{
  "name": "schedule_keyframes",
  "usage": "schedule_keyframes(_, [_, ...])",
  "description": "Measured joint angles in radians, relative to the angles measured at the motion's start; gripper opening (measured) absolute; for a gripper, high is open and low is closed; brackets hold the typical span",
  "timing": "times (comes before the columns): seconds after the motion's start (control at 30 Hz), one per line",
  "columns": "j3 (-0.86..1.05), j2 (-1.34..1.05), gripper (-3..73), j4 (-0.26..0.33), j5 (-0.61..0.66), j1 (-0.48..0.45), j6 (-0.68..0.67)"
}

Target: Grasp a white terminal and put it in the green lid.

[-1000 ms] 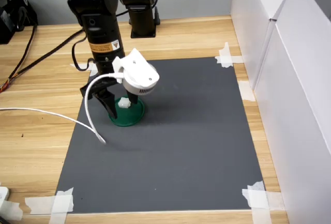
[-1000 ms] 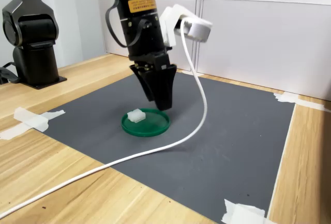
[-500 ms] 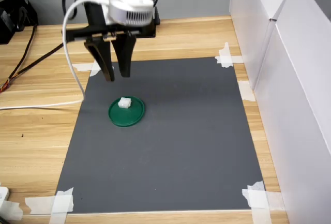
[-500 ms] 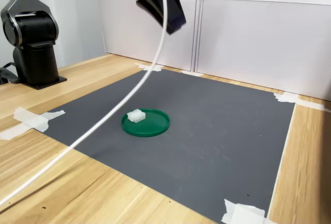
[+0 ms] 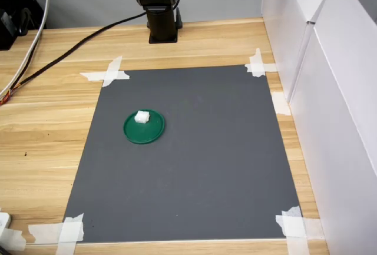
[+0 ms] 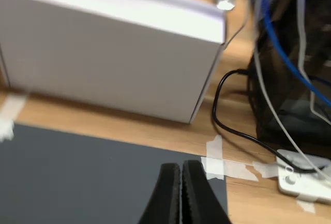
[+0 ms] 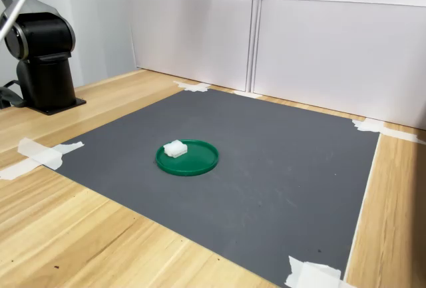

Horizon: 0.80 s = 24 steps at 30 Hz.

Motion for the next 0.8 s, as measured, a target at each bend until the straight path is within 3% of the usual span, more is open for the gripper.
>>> schedule_keyframes(0.4, [0.451, -0.456, -1.5, 0.022, -0.034, 0.000, 0.051])
schedule_keyframes(0.8, [0.688, -0.635, -1.5, 0.023, 0.010, 0.000, 0.053])
